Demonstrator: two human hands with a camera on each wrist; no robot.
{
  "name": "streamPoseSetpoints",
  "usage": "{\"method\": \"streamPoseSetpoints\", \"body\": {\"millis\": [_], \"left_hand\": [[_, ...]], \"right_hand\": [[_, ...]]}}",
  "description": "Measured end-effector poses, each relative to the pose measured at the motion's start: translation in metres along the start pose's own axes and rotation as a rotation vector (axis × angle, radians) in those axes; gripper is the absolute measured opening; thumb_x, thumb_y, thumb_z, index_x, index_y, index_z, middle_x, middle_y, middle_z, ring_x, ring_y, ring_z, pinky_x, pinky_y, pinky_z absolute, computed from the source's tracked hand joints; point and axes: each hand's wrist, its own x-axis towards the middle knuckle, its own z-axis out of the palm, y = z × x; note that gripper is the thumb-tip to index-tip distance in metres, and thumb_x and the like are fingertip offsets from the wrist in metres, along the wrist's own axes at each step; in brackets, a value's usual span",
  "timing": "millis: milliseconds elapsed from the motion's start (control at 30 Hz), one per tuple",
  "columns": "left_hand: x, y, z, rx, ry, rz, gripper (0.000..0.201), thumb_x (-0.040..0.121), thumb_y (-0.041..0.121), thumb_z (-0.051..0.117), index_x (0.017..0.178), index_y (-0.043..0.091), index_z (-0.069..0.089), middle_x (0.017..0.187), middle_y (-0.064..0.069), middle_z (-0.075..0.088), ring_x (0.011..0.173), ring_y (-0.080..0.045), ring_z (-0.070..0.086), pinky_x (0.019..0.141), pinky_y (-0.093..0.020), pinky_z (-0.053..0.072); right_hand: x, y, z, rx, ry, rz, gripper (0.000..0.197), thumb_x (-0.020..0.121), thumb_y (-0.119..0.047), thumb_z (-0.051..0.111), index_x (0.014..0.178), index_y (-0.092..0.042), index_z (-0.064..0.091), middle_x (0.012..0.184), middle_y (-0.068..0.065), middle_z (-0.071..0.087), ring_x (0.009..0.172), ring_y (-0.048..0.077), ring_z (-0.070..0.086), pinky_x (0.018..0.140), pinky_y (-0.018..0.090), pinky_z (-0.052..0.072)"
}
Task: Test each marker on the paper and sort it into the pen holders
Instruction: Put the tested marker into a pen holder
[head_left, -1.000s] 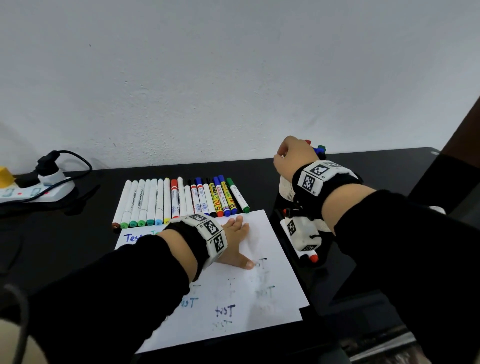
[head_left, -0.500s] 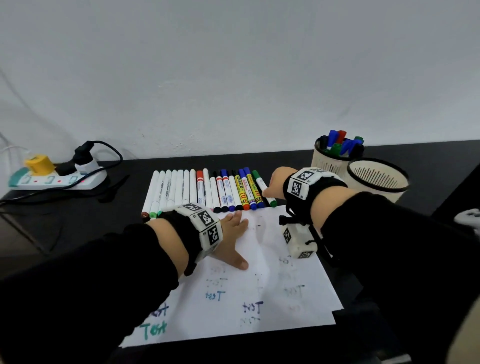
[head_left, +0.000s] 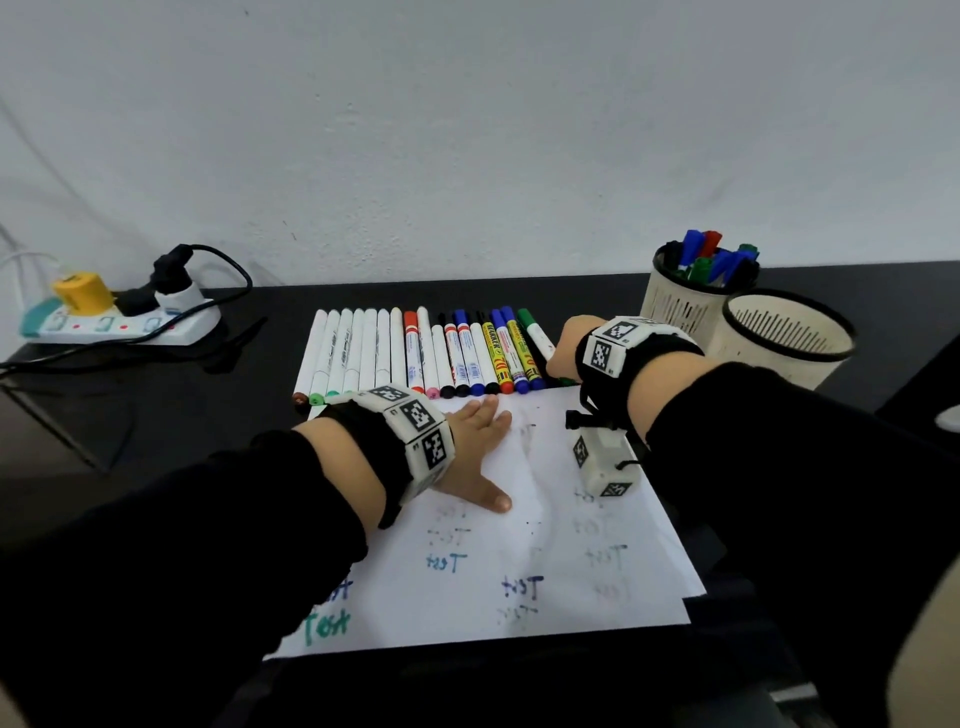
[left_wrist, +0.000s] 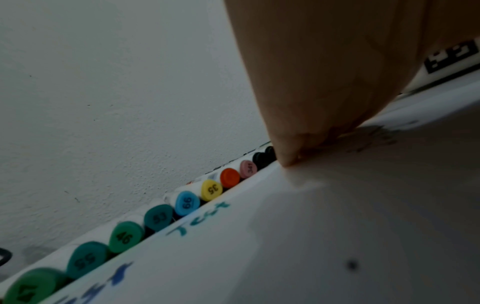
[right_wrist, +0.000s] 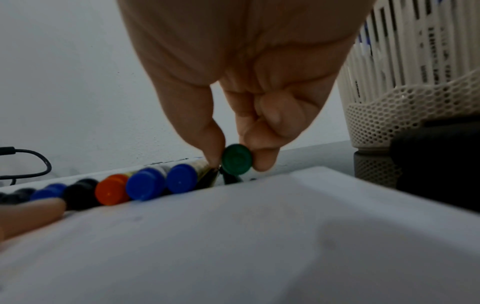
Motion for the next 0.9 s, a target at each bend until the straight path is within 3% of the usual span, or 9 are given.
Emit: {"method": "streamPoseSetpoints", "body": {"millis": [100,333,500,567,633,767,833,900], "left_hand": [[-0.001,0.0,0.0,-0.014,0.009,-0.003,0.102,0.086,0.058,0.05,0.147,0.01,-0.016,0.154,-0.007,-0.024,0.144,-0.022,-0.014,0.116,-0.037,0.0],[-0.004,0.004,-0.003,-0.041,0.011,-0.032,0.1,0.086,0.055,0.052,0.148,0.011,-0.014,0.155,-0.006,-0.022,0.144,-0.021,-0.012,0.116,-0.037,0.003],[-0.018,0.003,-0.015,-0.044,0.044,-0.08,0.08,0.09,0.055,0.046,0.15,0.026,0.002,0.158,0.006,-0.002,0.144,-0.02,0.014,0.115,-0.039,0.016],[-0.027,-0.001,-0.022,-0.115,0.103,-0.096,0.071,0.091,0.054,0.046,0.149,0.031,0.012,0.157,0.007,0.014,0.142,-0.019,0.022,0.114,-0.038,0.019],[-0.037,-0.002,-0.03,-0.198,0.19,-0.104,0.066,0.092,0.053,0.045,0.148,0.032,0.018,0.155,0.006,0.023,0.14,-0.019,0.026,0.113,-0.036,0.021],[-0.065,-0.003,-0.047,-0.371,0.438,-0.159,0.068,0.092,0.051,0.046,0.149,0.03,0.015,0.154,0.003,0.023,0.14,-0.018,0.027,0.109,-0.03,0.025],[-0.076,-0.004,-0.051,-0.471,0.556,-0.166,0.073,0.092,0.049,0.048,0.15,0.026,0.011,0.155,0.002,0.022,0.139,-0.018,0.028,0.108,-0.029,0.028],[-0.088,-0.005,-0.052,-0.548,0.625,-0.158,0.075,0.091,0.048,0.05,0.15,0.025,0.009,0.154,0.001,0.026,0.136,-0.018,0.034,0.106,-0.03,0.031]], "right_hand": [[-0.003,0.003,-0.004,0.074,0.006,0.031,0.026,0.084,-0.035,0.059,0.075,-0.012,0.052,0.078,0.007,0.062,0.079,0.026,0.064,0.083,0.037,0.054],[-0.021,0.017,-0.024,0.179,0.035,0.08,0.027,0.084,-0.036,0.059,0.073,-0.013,0.052,0.072,0.003,0.057,0.071,0.02,0.059,0.08,0.033,0.051],[-0.048,0.03,-0.046,0.287,0.087,0.131,0.037,0.09,-0.044,0.048,0.07,-0.013,0.048,0.069,0.002,0.051,0.059,0.017,0.048,0.061,0.026,0.038],[-0.054,0.036,-0.052,0.406,0.114,0.107,0.037,0.091,-0.045,0.046,0.068,-0.015,0.046,0.069,0.001,0.048,0.06,0.015,0.046,0.059,0.024,0.037],[-0.064,0.039,-0.058,0.582,0.119,0.066,0.03,0.092,-0.032,0.05,0.066,-0.02,0.042,0.07,-0.003,0.042,0.059,0.009,0.039,0.054,0.019,0.035],[-0.097,0.036,-0.077,0.734,0.184,-0.002,0.024,0.095,-0.021,0.047,0.071,-0.021,0.046,0.076,-0.001,0.046,0.063,0.007,0.044,0.049,0.011,0.044],[-0.115,0.03,-0.086,0.62,0.171,-0.037,0.023,0.095,-0.014,0.04,0.081,-0.012,0.059,0.086,0.008,0.053,0.07,0.018,0.048,0.061,0.022,0.043],[-0.13,0.025,-0.093,0.527,0.219,-0.045,0.025,0.095,-0.009,0.037,0.099,-0.005,0.062,0.101,0.017,0.059,0.071,0.024,0.047,0.057,0.025,0.034]]}}
